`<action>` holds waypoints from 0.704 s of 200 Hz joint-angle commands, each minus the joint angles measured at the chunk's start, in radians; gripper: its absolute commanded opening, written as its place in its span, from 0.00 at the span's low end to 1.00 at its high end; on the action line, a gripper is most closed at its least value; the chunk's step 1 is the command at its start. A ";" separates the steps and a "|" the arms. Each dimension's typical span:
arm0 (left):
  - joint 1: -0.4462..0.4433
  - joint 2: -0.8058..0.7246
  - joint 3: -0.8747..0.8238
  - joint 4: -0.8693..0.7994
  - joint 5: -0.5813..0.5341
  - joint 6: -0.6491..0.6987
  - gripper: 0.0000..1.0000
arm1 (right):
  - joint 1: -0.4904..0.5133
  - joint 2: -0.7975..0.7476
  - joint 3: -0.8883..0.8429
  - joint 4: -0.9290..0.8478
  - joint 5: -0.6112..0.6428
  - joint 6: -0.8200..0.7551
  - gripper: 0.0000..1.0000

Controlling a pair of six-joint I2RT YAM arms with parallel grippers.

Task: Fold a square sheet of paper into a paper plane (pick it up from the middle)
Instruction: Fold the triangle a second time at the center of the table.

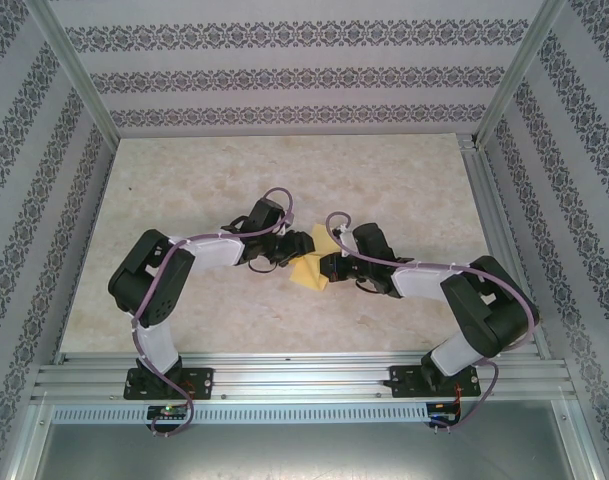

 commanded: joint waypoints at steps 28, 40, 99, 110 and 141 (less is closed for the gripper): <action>-0.007 -0.046 0.015 0.010 -0.025 0.027 0.48 | -0.064 0.090 0.071 -0.048 -0.128 0.041 0.02; -0.008 -0.047 0.018 0.002 -0.025 0.036 0.46 | -0.073 0.100 0.078 -0.052 -0.135 0.044 0.02; -0.008 -0.036 0.020 -0.030 -0.023 0.064 0.32 | -0.104 0.136 0.139 -0.155 -0.146 -0.008 0.03; -0.009 -0.034 0.017 -0.031 -0.025 0.065 0.31 | -0.107 0.143 0.145 -0.165 -0.147 -0.014 0.03; -0.010 -0.021 0.023 -0.030 -0.021 0.064 0.29 | -0.110 0.149 0.166 -0.210 -0.120 -0.033 0.03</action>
